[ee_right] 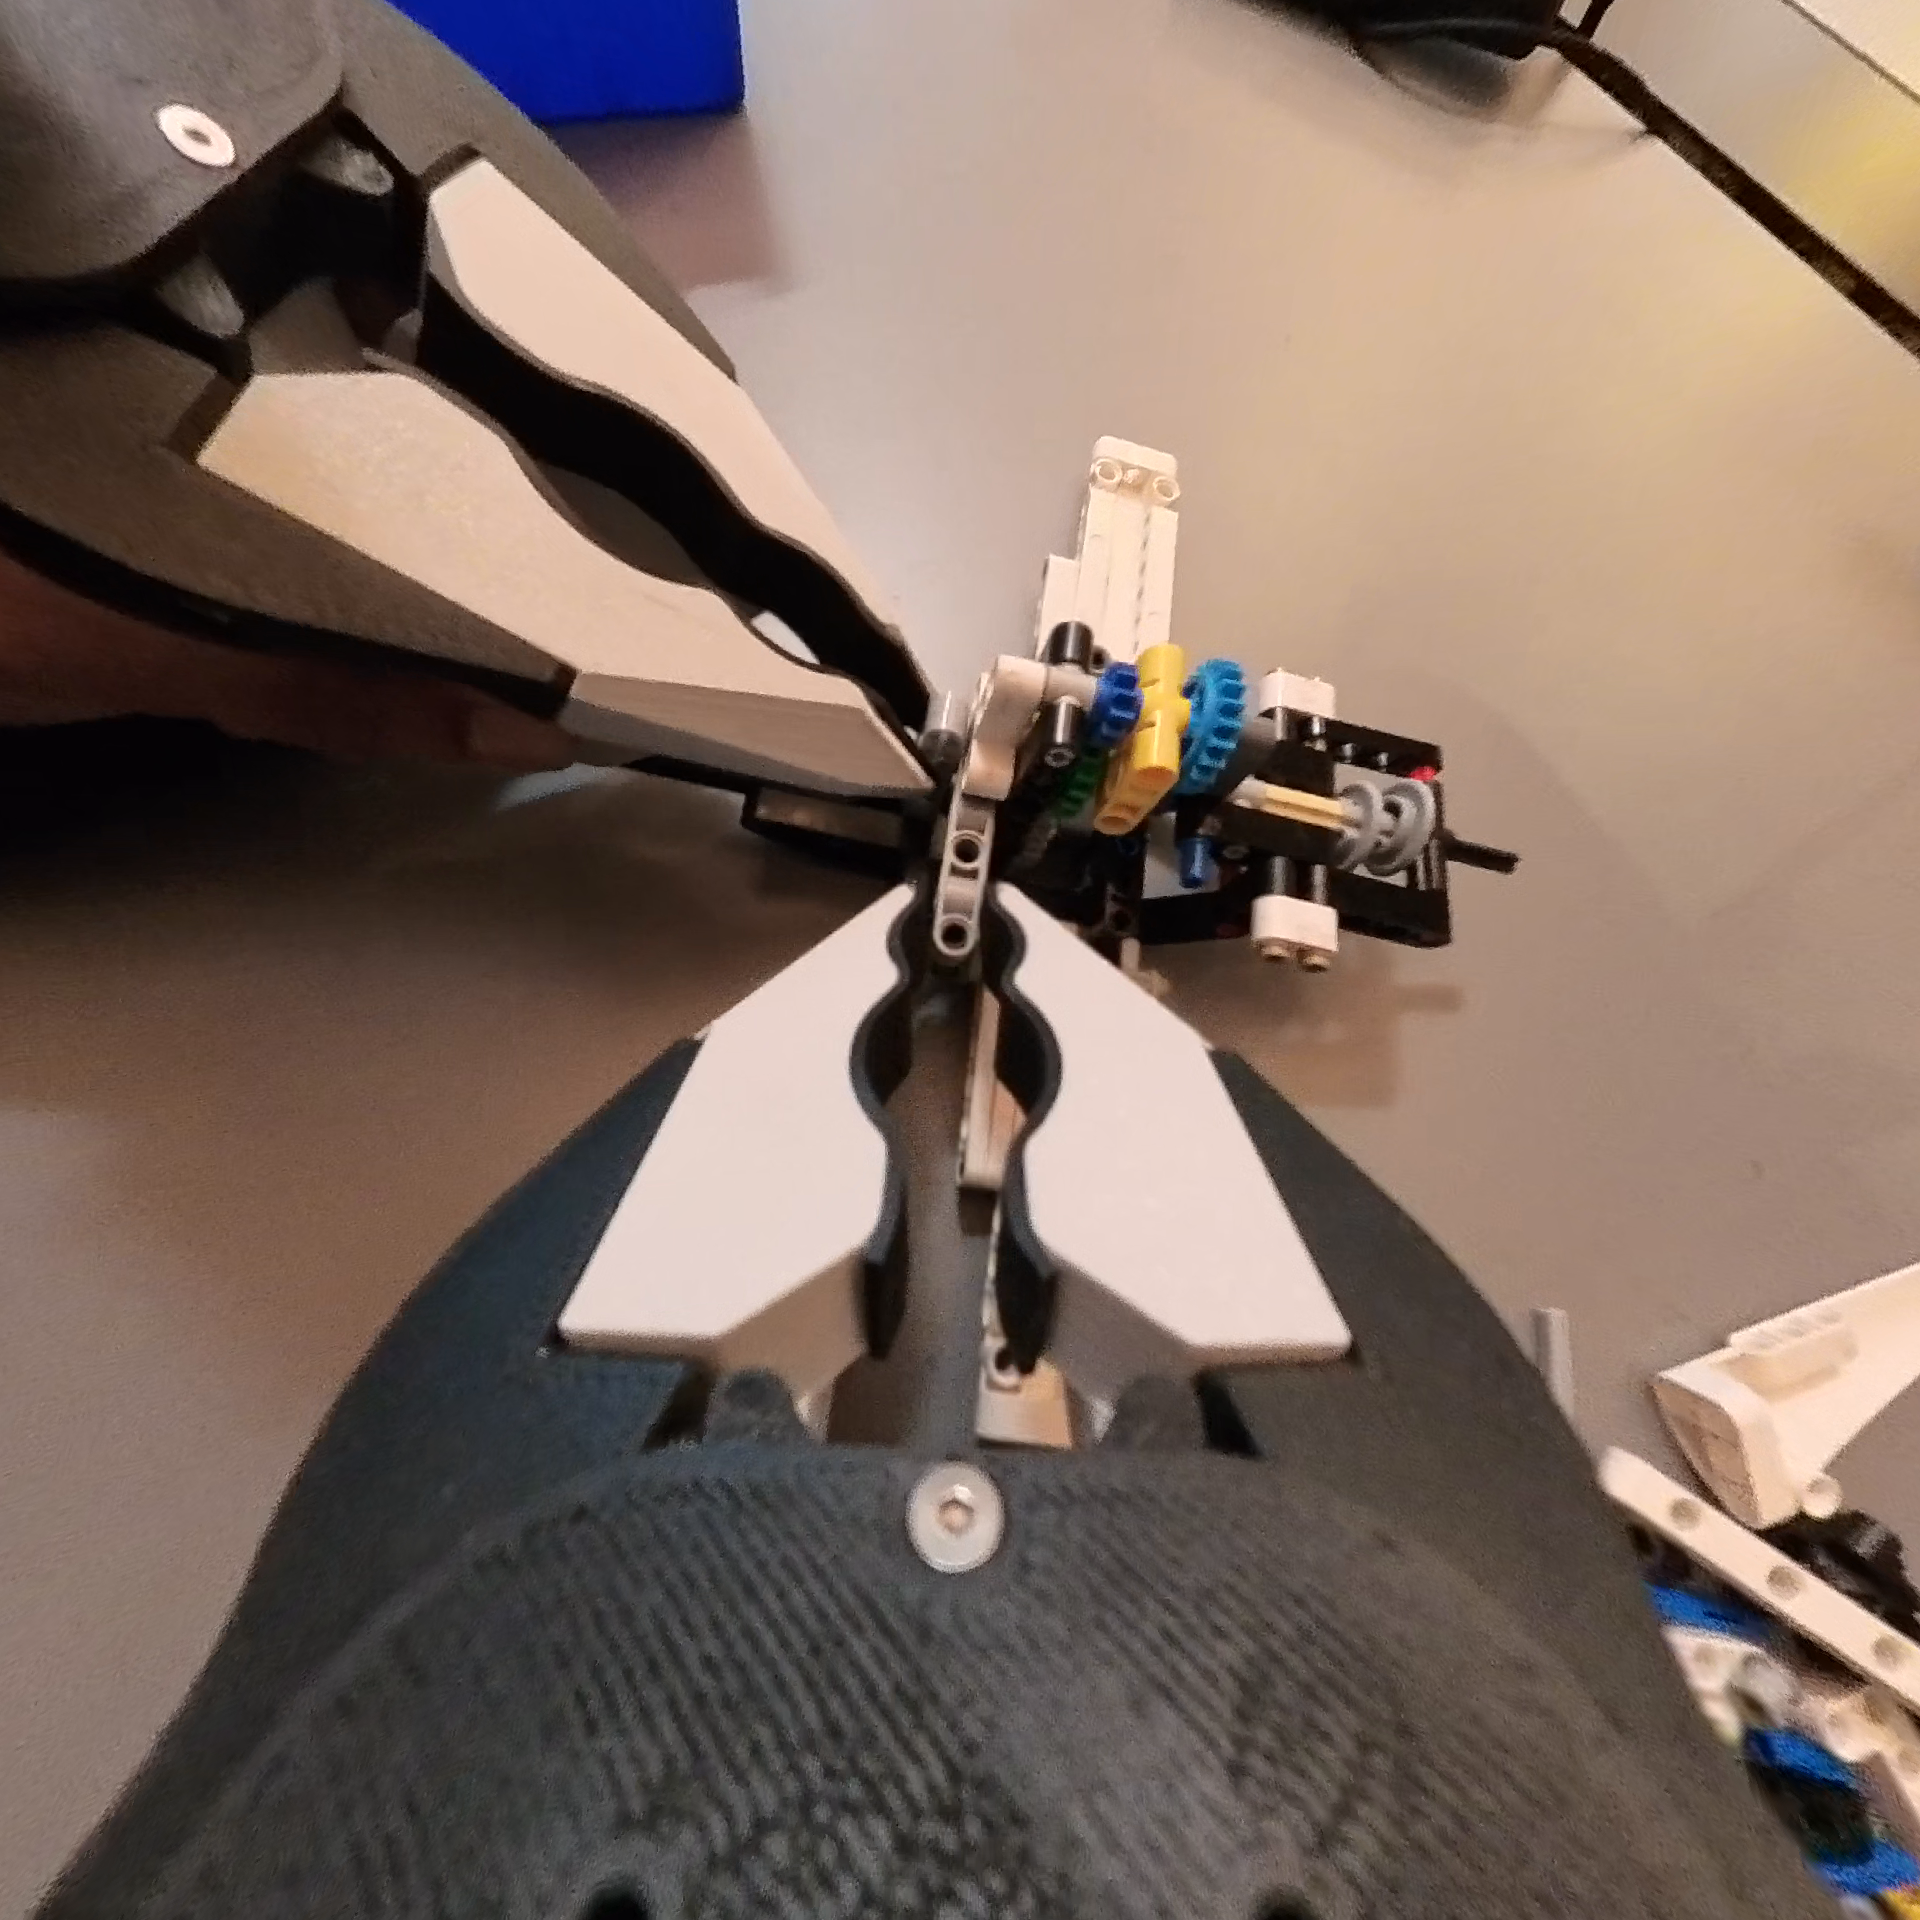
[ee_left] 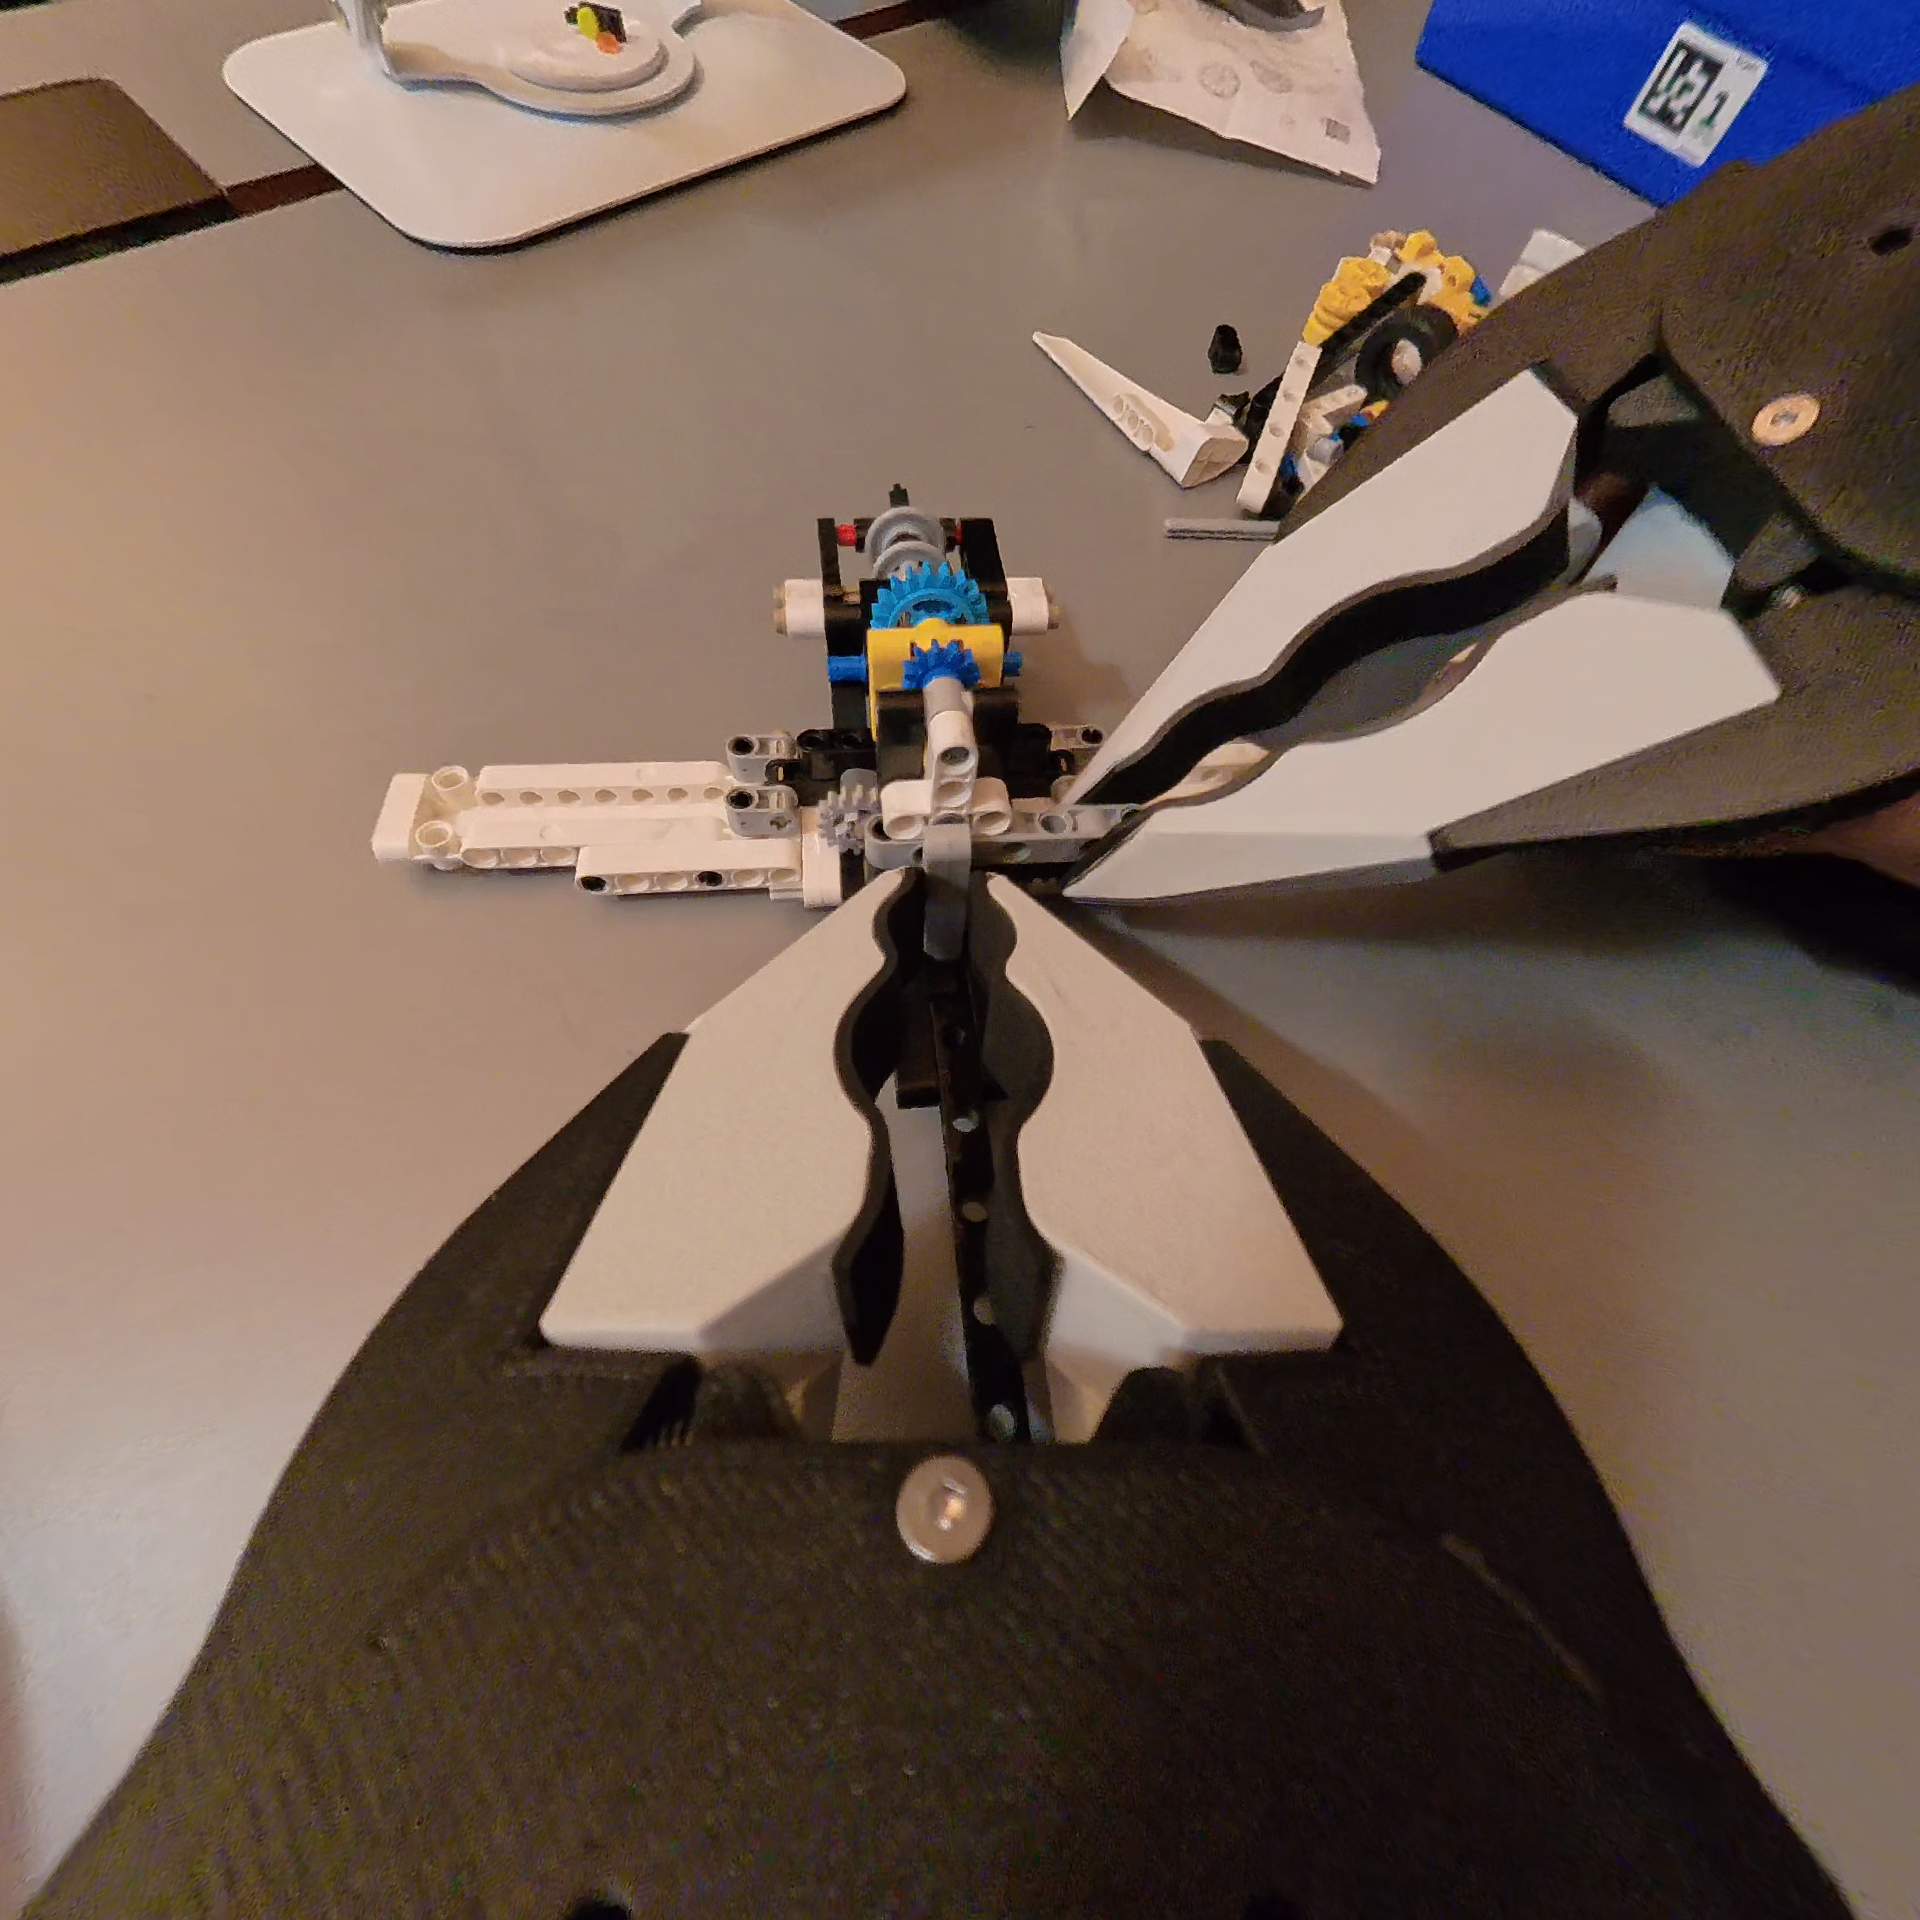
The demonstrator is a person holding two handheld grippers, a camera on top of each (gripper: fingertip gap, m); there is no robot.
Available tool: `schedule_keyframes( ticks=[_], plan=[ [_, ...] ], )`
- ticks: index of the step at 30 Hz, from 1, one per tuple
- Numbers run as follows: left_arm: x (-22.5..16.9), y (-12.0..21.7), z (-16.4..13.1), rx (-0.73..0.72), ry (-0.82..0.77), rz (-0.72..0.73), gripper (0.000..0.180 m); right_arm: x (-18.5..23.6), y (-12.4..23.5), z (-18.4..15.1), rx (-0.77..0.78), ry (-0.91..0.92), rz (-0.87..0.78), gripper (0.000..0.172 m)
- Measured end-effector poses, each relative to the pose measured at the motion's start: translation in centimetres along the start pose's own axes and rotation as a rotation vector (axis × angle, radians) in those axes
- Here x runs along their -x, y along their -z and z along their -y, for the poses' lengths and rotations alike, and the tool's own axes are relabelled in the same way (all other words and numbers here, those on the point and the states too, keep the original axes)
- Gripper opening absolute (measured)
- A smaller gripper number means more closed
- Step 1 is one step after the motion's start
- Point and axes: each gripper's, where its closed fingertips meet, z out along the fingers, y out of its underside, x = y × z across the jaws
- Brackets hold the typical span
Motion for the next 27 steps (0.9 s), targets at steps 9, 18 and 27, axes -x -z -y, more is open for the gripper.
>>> schedule_keyframes(
  ticks=[9, 18, 27],
  plan=[
    [-0.2, -0.1, 0.0, 0.004, -0.040, 0.023, 0.006, 0.3, 0.6, -0.3, 0.005, -0.116, 0.046, 0.007],
    [-0.6, -0.1, -0.1, 0.006, -0.046, 0.007, 0.007, 0.1, 1.1, -0.6, -0.006, -0.205, 0.107, 0.006],
    [-0.8, -0.1, -0.1, 0.007, -0.078, -0.014, 0.007, 0.0, 1.1, -0.6, -0.007, -0.217, 0.114, 0.006]
  ],
)
